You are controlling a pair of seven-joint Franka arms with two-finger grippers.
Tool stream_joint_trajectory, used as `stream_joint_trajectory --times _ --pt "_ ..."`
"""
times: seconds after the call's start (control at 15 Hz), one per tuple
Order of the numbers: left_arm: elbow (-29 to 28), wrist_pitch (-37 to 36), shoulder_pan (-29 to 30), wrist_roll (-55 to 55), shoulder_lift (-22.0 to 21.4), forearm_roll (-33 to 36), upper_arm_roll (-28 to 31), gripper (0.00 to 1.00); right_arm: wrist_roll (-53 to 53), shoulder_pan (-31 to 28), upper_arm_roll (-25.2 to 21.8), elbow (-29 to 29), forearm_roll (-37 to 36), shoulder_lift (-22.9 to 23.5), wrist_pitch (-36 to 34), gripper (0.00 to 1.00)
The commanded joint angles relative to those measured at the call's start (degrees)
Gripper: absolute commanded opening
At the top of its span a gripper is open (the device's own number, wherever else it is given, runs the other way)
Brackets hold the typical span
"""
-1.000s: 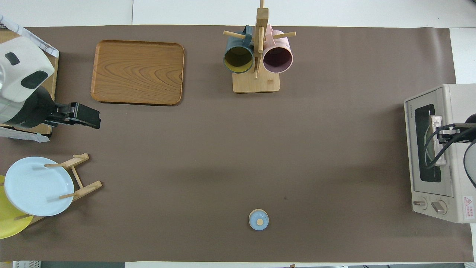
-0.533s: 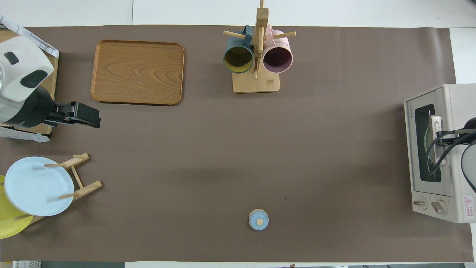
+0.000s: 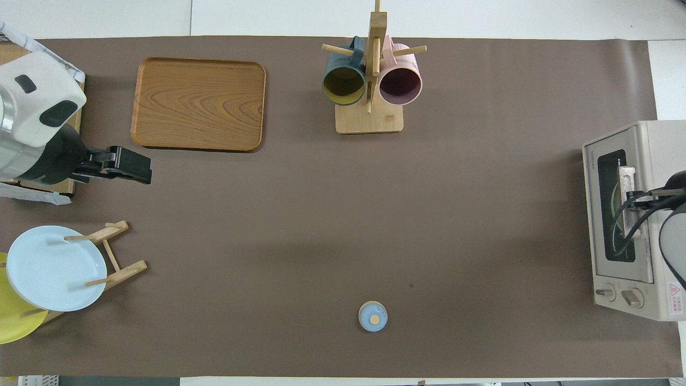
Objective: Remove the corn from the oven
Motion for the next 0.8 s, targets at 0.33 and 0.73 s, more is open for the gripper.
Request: stream_joint_trajectory --times 0.33,0.73 --pt "-2.2 1.3 -0.7 -1.1 -1.8 0.5 0.5 1.00 -0.7 3.4 0.3 -3.6 -0.6 7.3 11.5 0.00" --pt "-2.1 1.4 -0.7 -1.1 -1.8 0.5 0.5 1.00 5.7 8.2 0.7 -5.7 -0.5 9.9 17.8 0.00"
